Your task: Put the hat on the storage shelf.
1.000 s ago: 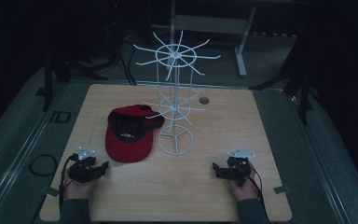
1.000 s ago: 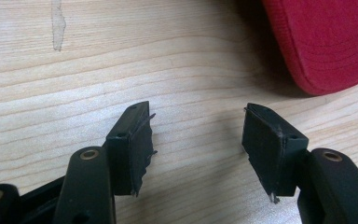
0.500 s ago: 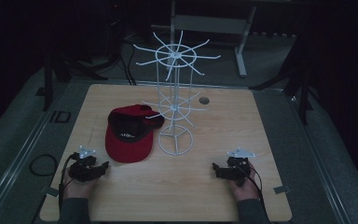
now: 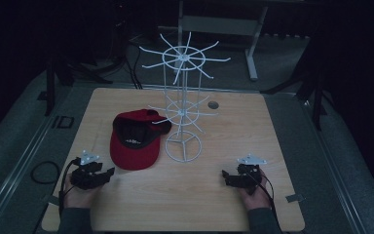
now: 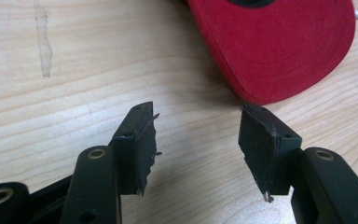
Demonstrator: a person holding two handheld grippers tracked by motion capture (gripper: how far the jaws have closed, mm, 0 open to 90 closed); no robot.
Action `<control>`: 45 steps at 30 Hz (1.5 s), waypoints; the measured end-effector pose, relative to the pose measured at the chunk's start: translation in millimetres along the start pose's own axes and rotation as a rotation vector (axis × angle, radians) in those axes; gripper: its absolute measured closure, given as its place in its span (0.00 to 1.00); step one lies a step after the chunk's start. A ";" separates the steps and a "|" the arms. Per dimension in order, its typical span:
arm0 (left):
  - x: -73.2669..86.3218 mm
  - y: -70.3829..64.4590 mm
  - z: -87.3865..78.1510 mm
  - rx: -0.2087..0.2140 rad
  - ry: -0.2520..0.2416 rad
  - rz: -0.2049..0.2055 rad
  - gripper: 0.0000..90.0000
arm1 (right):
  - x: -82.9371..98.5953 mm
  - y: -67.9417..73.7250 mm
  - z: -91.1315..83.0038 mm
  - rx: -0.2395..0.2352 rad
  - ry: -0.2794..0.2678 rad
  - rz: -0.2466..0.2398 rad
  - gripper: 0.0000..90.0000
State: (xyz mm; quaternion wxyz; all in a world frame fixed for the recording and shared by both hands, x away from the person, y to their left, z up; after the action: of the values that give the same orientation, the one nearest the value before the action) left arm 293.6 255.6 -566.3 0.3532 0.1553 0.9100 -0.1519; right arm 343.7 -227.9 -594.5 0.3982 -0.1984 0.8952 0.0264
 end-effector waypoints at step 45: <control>-61.1 11.5 39.1 0.089 0.032 -0.030 0.52 | 0.0 0.1 -0.2 0.000 0.002 0.002 0.15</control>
State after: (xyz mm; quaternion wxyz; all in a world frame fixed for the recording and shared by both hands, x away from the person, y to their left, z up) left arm 364.3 240.2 -553.7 0.3289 0.1597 0.9101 -0.1951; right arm 343.5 -227.8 -594.4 0.3972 -0.1974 0.8958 0.0268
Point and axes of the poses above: each handheld gripper's, and its own axes: z roughly forward along the jaws, x roughly out of its underside, y roughly to its left, the point moved 4 cm from there along z, roughly forward along the jaws, and after that the axes turned 8 degrees about x, right-handed, at the moved point
